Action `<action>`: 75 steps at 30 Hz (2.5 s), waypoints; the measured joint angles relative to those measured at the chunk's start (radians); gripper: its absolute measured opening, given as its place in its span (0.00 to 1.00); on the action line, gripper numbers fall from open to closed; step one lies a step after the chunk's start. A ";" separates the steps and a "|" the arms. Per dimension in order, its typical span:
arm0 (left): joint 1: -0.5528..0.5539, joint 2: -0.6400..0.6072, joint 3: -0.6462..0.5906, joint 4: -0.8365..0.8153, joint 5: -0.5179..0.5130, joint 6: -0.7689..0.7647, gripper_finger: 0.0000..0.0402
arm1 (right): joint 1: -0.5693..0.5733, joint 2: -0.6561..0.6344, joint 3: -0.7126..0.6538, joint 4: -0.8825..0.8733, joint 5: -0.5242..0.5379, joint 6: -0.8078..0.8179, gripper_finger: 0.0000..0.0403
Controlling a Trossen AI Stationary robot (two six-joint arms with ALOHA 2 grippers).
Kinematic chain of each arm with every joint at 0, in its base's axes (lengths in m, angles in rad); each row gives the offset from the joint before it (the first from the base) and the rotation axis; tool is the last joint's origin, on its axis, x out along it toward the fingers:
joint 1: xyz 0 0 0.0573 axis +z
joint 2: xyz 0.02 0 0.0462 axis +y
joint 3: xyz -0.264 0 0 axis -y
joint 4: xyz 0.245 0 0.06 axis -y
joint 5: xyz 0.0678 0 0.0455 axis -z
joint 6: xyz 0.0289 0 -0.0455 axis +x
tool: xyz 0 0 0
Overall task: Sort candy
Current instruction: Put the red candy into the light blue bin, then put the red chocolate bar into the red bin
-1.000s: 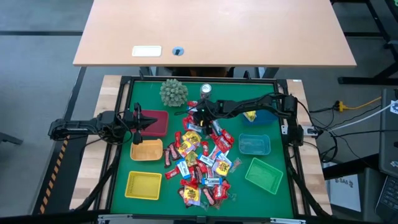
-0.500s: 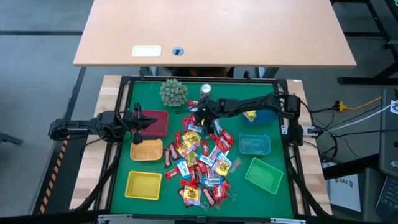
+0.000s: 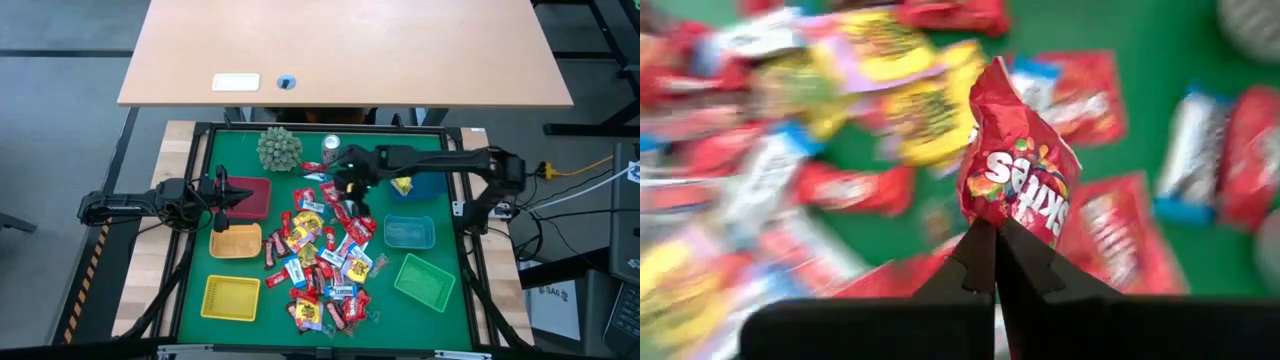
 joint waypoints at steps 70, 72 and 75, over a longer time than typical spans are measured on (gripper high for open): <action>0.000 0.005 0.000 0.138 -0.027 -0.054 0.29 | 0.392 -0.152 0.000 -0.533 0.402 0.557 0.48; 0.000 0.012 0.000 0.161 -0.027 -0.054 0.31 | 0.390 -0.152 0.000 -0.472 0.474 0.586 0.48; 0.000 0.023 0.000 0.183 -0.026 -0.054 0.31 | 0.367 -0.148 0.000 -0.388 0.512 0.635 0.48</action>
